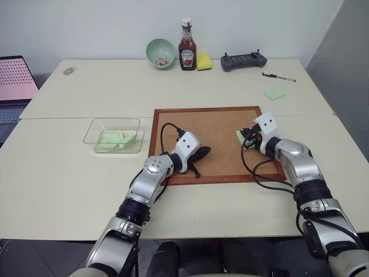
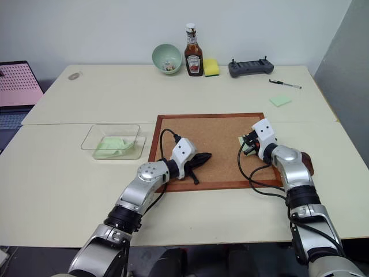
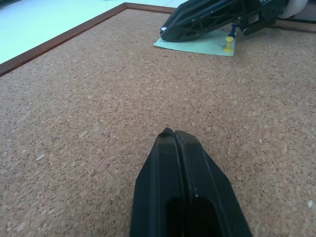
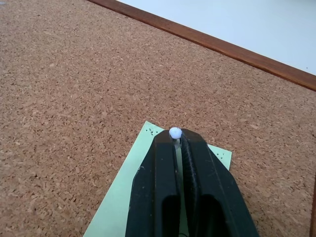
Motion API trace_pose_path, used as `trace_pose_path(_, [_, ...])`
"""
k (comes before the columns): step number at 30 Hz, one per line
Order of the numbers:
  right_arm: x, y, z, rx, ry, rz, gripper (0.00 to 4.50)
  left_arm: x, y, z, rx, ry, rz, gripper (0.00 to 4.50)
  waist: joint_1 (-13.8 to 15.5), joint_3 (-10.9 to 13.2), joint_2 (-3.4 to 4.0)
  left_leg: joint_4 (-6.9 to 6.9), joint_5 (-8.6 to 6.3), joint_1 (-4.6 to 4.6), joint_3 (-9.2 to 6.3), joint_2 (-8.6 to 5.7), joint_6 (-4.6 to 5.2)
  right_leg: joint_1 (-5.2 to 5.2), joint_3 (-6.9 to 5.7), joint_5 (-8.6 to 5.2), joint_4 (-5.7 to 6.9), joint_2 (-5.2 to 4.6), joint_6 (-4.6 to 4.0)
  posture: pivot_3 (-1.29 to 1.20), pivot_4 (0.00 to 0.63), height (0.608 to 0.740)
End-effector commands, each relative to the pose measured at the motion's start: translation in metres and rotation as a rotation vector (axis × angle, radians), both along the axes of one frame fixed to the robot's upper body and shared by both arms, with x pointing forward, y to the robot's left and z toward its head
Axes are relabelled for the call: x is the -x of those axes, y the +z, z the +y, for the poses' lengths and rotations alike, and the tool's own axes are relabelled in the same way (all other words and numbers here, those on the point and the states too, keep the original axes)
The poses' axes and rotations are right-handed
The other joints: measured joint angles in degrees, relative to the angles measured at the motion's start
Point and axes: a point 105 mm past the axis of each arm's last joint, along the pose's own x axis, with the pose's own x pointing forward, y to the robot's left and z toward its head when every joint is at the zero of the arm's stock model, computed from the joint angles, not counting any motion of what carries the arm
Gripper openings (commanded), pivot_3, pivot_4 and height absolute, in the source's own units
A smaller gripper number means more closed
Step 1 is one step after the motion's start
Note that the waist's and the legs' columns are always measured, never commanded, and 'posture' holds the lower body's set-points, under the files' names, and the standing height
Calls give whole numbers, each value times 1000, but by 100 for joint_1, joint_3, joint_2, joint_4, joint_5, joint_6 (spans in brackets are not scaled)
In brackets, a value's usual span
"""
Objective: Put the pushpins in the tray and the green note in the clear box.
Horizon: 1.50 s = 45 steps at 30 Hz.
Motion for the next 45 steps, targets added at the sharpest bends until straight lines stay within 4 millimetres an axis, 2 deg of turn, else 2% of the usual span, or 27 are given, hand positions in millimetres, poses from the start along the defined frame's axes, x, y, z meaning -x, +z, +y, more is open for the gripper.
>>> trace_pose_path(1, [-1, 35, 4, -34, 26, -114, 31, 3, -19, 3, -54, 4, 54, 0, 0, 0, 0, 0, 0, 0, 0, 0, 0, 0, 0, 0, 0, 0, 0, 0, 150, 740])
trace_pose_path(13, [8, 46, 3, -80, 31, -136, 31, 3, -21, -1, -55, -7, 57, 0, 3, -5, 9, 0, 0, 1, -1, -1, 0, 2, -1, 0, -1, -1, 0, 0, 150, 740])
trace_pose_path(17, [14, 64, -11, -81, -7, -183, 31, 3, -21, -2, -54, -9, 57, 0, 8, -6, 10, 0, 0, 0, -2, -1, 0, 2, -1, 0, -1, -1, 0, 0, 150, 740])
trace_pose_path(21, [28, 76, -27, -65, -15, -193, 31, 4, -21, -2, -53, -8, 58, 0, 35, -6, 11, 0, 0, -2, -2, -4, 0, 2, -1, 0, -3, -3, 0, 0, 150, 740])
trace_pose_path(27, [61, 88, -65, 13, -53, -197, 31, 4, -22, -3, -55, -16, 58, 0, 56, -11, 18, -1, -1, -2, -3, -3, 1, 8, -3, -1, -8, -3, 1, 0, 150, 740])
trace_pose_path(30, [77, 81, -83, 95, -60, -153, 31, 4, -23, -4, -56, -22, 57, 0, 61, -11, 19, -1, -1, 1, -3, -4, 2, 14, -4, -1, -10, -3, 1, 0, 150, 740])
trace_pose_path(33, [93, 66, -102, 233, -60, -82, 31, 4, -24, -5, -58, -29, 55, 0, 61, -11, 19, -3, -1, 15, -1, -5, 2, 26, -3, -2, -13, -3, 3, 0, 150, 740])
trace_pose_path(36, [105, 49, -111, 344, -41, 0, 31, 4, -24, -6, -58, -36, 56, 0, 62, -11, 19, -5, -1, 26, 0, -5, 2, 35, -2, -3, -16, -3, 4, 0, 150, 740])
trace_pose_path(41, [110, 28, -127, 503, -58, 63, 31, 3, -23, -9, -57, -41, 54, 0, 53, -15, 26, -4, -1, 42, 7, -3, 2, 48, 4, -4, -16, -3, 8, 0, 150, 740])
trace_pose_path(45, [109, 18, -130, 547, -50, 97, 31, 3, -24, -9, -57, -42, 52, 0, 61, -14, 24, -4, -1, 41, 6, -5, 1, 50, 3, -5, -18, -4, 10, 0, 150, 740])
